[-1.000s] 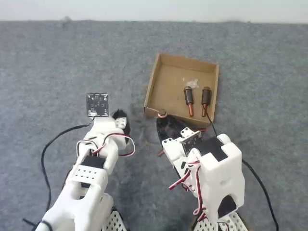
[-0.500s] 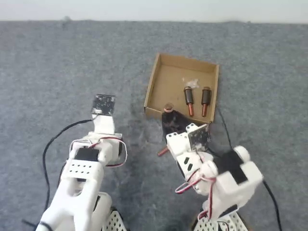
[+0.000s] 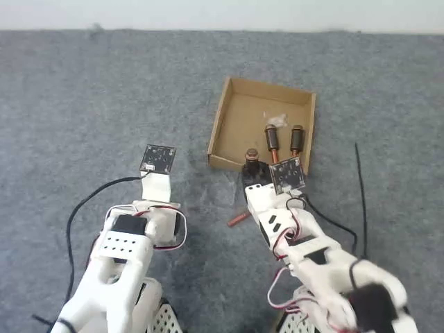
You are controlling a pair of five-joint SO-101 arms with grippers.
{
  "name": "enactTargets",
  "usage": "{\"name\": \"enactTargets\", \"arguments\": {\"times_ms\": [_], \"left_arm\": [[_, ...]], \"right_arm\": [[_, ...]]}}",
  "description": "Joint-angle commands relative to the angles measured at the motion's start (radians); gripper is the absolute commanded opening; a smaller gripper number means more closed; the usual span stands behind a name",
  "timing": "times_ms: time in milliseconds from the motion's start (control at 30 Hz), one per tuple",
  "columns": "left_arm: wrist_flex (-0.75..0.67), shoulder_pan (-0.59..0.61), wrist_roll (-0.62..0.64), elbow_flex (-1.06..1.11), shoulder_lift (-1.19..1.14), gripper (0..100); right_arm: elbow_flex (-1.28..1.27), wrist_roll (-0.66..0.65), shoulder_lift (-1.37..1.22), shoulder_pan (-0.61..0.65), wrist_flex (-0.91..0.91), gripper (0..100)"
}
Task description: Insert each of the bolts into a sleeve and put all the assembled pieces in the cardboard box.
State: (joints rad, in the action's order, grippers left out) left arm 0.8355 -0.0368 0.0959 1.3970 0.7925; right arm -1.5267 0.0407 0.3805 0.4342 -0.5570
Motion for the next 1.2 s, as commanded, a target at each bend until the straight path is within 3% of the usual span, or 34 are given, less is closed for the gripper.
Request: {"name": "enactTargets", "arguments": {"times_ms": [0, 167, 367, 1167], "left_arm": [[-0.035, 0.005, 0.006, -0.047, 0.012, 6], [-0.037, 0.005, 0.003, -0.031, 0.012, 10], [-0.063, 0.005, 0.002, -0.031, 0.018, 1], [-0.097, 0.006, -0.026, -0.004, 0.021, 1]], "right_arm": [[0.011, 0.008, 0.159, -0.010, 0.183, 0.6], [0.031, 0.008, 0.346, -0.012, 0.507, 0.6], [0.114, 0.008, 0.518, -0.018, 0.878, 0.6], [0.482, 0.015, 0.536, -0.062, 1.351, 0.6]]}}
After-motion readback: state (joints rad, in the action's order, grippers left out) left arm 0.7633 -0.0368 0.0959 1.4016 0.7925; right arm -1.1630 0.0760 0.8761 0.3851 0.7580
